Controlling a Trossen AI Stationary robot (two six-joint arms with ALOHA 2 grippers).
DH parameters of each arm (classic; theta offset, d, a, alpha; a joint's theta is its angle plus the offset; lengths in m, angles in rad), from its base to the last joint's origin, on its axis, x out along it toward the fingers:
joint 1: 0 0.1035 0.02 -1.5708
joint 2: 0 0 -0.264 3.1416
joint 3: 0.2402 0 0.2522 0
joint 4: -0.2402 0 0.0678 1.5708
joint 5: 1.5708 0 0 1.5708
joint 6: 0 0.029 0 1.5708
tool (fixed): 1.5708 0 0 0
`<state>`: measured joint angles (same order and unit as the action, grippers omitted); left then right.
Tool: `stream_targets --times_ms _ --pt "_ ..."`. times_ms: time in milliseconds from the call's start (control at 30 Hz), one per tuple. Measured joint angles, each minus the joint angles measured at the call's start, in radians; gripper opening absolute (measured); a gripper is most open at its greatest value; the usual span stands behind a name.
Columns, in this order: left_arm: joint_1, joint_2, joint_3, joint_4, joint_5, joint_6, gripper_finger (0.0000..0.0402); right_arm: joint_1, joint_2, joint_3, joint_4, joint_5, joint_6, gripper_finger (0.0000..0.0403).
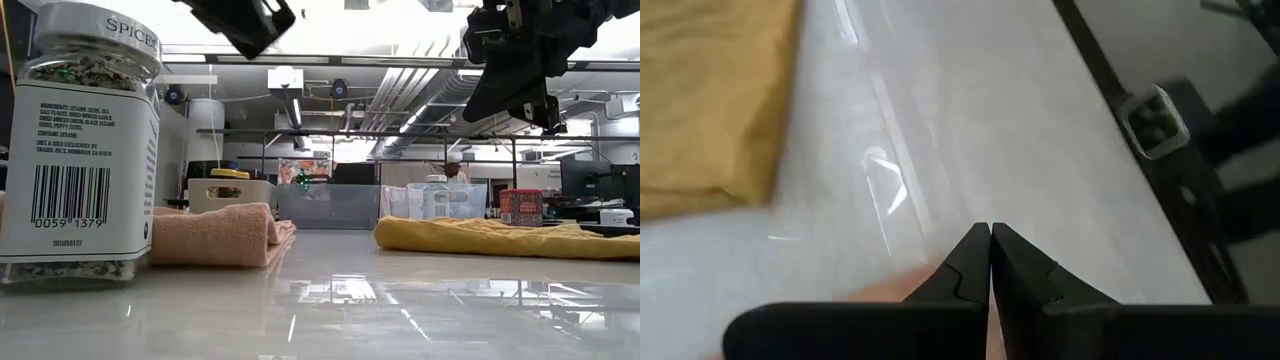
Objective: Sort spices by type
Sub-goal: Put the white seasoning bottle into the transparent bin
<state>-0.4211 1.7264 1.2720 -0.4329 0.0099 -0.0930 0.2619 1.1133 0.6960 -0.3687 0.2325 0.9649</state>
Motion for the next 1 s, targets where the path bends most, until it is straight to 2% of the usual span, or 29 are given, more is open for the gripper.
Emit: stream_targets --times_ms 100,200,333,433,600,700,767,1000 --pt "0.028 0.012 0.002 0.048 -0.001 0.005 0.0000 0.000 0.000 0.000 0.001 0.000 -0.002 0.0002" --pt "0.045 0.010 0.060 -0.008 -0.001 0.011 0.0000 0.000 0.000 0.000 0.006 0.000 -0.003 0.0002" --pt "0.037 -0.033 0.162 -0.231 -0.005 0.004 0.0000 0.000 0.000 0.000 0.008 0.000 -0.002 0.0002" --pt "-0.009 -0.079 0.175 -0.366 -0.003 -0.002 0.0000 0.000 0.000 0.000 0.008 0.000 -0.002 0.0002" --pt "-0.068 -0.091 0.174 -0.476 -0.037 -0.245 0.0015 0.000 0.000 0.000 0.008 0.000 -0.003 0.0002" --pt "-0.074 -0.091 0.174 -0.489 0.025 -0.358 0.0048 0.000 0.000 0.000 0.007 0.000 -0.005 0.0002" --pt "-0.074 -0.091 0.174 -0.481 0.031 -0.411 0.0079 0.000 0.000 0.000 0.007 0.000 -0.006 0.0002" --pt "-0.073 -0.083 0.174 -0.470 0.033 -0.522 0.0218 0.000 0.000 0.000 0.006 0.000 -0.031 0.0002"
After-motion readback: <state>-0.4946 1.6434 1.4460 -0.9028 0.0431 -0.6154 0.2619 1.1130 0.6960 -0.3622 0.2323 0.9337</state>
